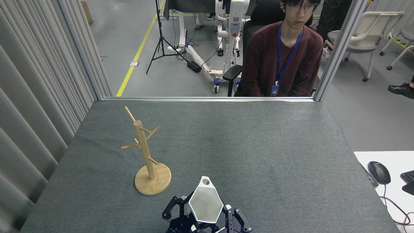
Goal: Hang cup on storage rack
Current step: 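Grasp the cup with the left gripper and open the right gripper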
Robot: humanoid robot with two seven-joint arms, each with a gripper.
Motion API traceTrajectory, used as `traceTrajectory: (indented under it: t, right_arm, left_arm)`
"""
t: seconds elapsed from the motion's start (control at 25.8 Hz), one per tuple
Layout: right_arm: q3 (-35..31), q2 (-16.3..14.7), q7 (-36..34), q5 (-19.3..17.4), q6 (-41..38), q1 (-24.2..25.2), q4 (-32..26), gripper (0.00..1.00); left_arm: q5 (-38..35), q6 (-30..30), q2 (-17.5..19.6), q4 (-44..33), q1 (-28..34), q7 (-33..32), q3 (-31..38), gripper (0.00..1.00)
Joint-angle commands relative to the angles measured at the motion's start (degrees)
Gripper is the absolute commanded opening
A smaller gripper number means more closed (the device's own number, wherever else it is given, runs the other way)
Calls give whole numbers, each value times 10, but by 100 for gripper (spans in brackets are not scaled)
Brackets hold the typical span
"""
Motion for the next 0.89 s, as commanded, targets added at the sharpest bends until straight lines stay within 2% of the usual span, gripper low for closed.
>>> traceTrajectory:
  t: [0.0,0.08,0.12,0.15,0.19,0.62,0.85]
  right_arm:
    - [-2,0,2,0,-22,1,0,61]
    - [-3,0,2,0,-22,1,0,63]
    - [-3,0,2,0,-22,1,0,68]
    - [-4,0,2,-1,-22,1,0,80]
    - [-6,0,2,-1,-22,1,0,99]
    - [-9,-1,-12,-4,-26,0,-7,99]
    - [-8,0,-79,-5,-32,-1,-22,99]
  left_arm:
    - [0,2,3,0,0,5,0,44]
    - [0,2,3,1,-2,5,0,44]
    - [0,2,5,1,-5,5,0,44]
    - [0,2,4,1,-5,5,0,44]
    - [0,2,4,1,-5,5,0,44]
    - [0,2,4,2,-7,4,0,45]
    - [0,2,3,2,-8,3,0,45]
